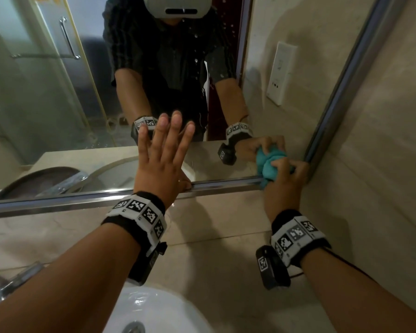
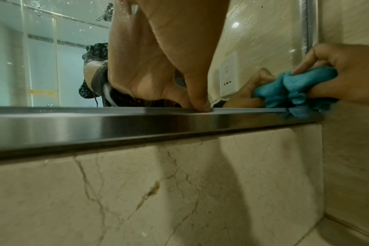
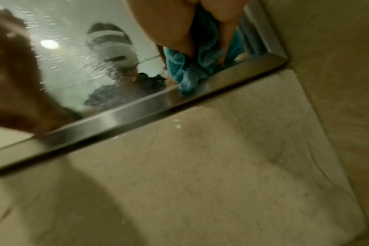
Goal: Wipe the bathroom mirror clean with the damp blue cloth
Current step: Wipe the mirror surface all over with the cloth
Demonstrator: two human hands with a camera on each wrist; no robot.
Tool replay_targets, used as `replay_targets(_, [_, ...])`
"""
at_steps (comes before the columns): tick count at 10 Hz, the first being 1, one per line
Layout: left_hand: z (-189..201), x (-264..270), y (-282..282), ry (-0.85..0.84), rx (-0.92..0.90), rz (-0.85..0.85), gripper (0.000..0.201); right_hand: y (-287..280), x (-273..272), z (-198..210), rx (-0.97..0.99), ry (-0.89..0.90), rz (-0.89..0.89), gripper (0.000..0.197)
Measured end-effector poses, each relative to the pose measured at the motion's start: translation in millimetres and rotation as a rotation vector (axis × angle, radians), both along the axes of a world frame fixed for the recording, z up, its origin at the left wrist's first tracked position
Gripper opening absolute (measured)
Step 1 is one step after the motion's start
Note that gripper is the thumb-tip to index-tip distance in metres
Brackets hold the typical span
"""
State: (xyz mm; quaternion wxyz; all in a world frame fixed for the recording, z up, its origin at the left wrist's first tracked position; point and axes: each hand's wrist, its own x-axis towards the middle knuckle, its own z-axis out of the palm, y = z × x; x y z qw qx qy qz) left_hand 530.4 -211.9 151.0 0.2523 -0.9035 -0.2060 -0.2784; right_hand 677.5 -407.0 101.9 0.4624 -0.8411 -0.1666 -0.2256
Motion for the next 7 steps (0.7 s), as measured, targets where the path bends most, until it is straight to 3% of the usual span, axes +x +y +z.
replay_targets(1, [-0.1, -0.4, 0.4, -0.012, -0.001, -0.013, 0.136, 17.7, -28.4, 0.5, -0.247, -0.15, 0.143, 0.024])
replay_targets(2, [-1.1, -1.2, 0.3, -0.015, -0.002, -0.022, 0.134, 33.3, -60.4, -2.1, -0.359, -0.327, 0.442, 0.033])
replay_targets(3, [-1.2, -2.1, -0.9, -0.011, 0.009, -0.009, 0.132, 32.0, -54.9, -4.6, -0.4, -0.327, 0.528, 0.038])
replay_targets(4, [2.2, -3.0, -5.0, -0.013, -0.008, -0.016, 0.128, 9.9, -42.5, -0.6, -0.318, -0.13, 0.326, 0.033])
replay_targets(5, [7.0, -7.5, -10.6, -0.005, -0.042, 0.003, 0.125, 1.6, -47.9, -4.4, -0.342, -0.101, 0.269, 0.039])
replay_targets(6, [19.2, -18.3, -22.6, 0.085, -0.123, 0.012, 0.12, -2.2, -69.1, 0.1, -0.314, 0.068, 0.45, 0.035])
replay_targets(7, [33.0, -40.3, -36.5, 0.255, -0.322, -0.035, 0.103, -12.6, -99.1, 13.4, -0.245, 0.204, 0.483, 0.032])
